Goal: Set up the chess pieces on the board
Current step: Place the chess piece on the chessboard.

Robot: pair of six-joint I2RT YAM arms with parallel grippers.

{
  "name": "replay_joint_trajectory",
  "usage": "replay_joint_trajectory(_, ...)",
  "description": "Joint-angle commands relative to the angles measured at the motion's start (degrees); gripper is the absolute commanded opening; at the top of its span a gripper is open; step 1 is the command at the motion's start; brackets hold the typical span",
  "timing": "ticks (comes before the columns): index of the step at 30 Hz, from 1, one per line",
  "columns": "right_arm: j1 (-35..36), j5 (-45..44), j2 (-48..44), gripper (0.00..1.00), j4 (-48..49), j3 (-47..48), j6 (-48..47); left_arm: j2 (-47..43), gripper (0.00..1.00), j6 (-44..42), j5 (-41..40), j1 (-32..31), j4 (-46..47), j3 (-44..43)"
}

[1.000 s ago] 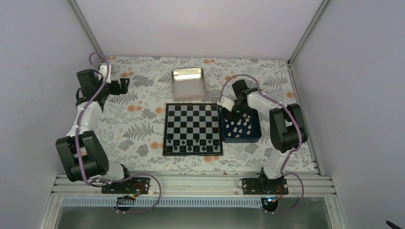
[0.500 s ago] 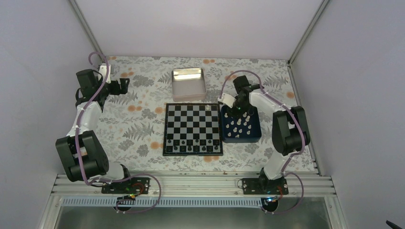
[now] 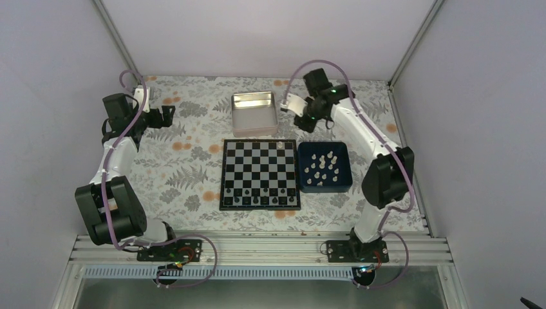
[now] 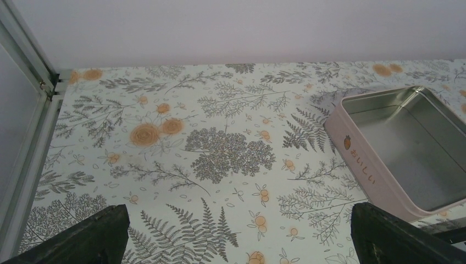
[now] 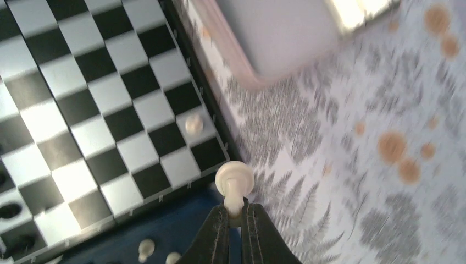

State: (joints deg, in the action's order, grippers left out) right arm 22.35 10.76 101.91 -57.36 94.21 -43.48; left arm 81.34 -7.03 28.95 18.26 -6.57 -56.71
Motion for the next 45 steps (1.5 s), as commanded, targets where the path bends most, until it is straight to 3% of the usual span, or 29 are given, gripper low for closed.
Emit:
replay_joint_trajectory(1,5.6,-0.5,7.4,0.04,-4.2,9.9,-0.6,-1.2,1.0,-0.5,0.5,0.5,0.1,-0.5)
replay_joint_trajectory(8,11.4,1.2,20.5,0.04,-7.4,24.5,-1.2,-1.2,1.0,-0.7,0.1,0.5,0.0,-0.3)
replay_joint_trajectory(20,18.0,-0.2,31.4,0.04,-3.9,28.8,-1.1,-1.3,1.0,-0.9,-0.1,0.5,0.2,-0.1)
replay_joint_trajectory(45,20.2,0.0,36.9,0.07,1.0,33.0,-0.3,-1.4,1.0,-0.9,0.0,0.6,0.6,0.2)
